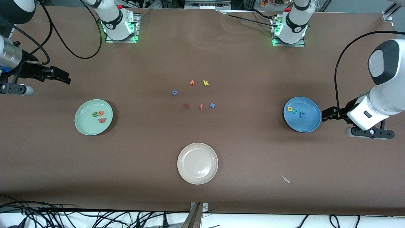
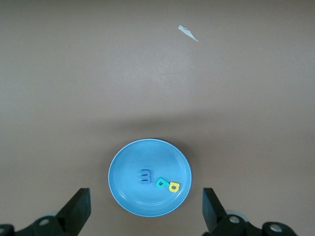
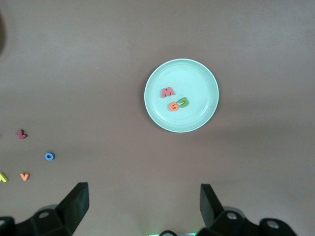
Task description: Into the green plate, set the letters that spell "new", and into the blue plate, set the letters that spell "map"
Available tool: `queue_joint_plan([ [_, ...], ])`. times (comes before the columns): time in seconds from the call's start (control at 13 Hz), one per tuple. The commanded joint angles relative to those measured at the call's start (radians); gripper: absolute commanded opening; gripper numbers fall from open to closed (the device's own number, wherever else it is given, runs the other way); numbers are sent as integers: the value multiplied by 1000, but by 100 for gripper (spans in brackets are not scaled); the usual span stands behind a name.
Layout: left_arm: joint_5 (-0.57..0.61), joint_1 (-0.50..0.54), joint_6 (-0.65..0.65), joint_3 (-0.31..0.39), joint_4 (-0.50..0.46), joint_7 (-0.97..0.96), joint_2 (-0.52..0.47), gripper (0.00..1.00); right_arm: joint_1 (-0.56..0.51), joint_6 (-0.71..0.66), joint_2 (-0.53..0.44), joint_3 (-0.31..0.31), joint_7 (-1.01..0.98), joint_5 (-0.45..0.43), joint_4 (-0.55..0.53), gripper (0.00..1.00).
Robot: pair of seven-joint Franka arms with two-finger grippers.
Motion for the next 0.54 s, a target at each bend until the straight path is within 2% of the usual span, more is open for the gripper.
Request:
queue_joint_plan([
  [0.0, -14, 1, 6, 1, -18, 23, -21, 100, -2, -18, 4, -2, -14, 16, 18, 100],
  [0.46, -14, 2, 7, 1, -19, 23, -12, 100, 0, -19, 4, -2, -14, 16, 18, 100],
])
